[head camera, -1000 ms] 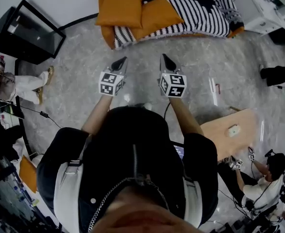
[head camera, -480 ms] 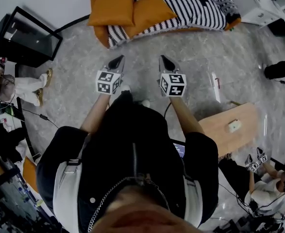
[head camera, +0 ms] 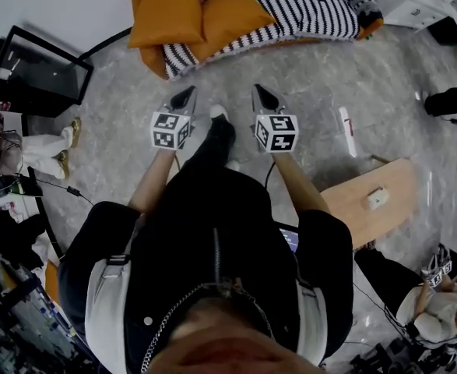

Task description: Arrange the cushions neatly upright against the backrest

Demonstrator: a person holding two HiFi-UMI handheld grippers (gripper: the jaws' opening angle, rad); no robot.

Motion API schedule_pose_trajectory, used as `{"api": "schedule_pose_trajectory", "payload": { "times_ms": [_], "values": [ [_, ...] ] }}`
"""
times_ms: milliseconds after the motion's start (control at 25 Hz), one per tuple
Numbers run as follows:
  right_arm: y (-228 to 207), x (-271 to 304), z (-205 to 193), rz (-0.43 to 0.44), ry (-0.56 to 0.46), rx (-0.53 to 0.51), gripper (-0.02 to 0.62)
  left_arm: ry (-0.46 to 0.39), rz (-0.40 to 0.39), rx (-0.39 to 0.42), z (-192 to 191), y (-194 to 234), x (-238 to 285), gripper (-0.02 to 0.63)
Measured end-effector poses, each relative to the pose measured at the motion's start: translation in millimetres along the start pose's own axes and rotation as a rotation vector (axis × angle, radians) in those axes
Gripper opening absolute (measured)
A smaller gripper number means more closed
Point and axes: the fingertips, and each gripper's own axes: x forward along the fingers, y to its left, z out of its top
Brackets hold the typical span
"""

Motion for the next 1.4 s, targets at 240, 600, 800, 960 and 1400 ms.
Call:
{"api": "schedule_pose_trajectory", "payload": {
  "times_ms": [240, 600, 800, 960, 1400],
  "values": [
    [-21, 42, 4, 0.007, 0.034, 0.005, 0.003, 0.02, -0.004, -0.022, 0, 22, 44, 0.011],
    [-70, 117, 35, 0.002, 0.072, 0.001, 0.003, 0.041, -0.048, -0.049, 27, 52, 140, 0.011],
    [-100, 171, 63, 0.004, 0.089, -0.005, 0.003, 0.044, -0.065, -0.02, 55, 79, 194, 0.011],
    [-110, 221, 88, 0.012, 0.1, -0.014, 0.003, 0.05, -0.062, -0.021, 69, 113, 224, 0.011],
    [-106, 340, 145, 0.13, 0.159, -0.126, 0.003, 0.036, 0.064, -0.135, 85, 211, 267, 0.011]
  ]
}}
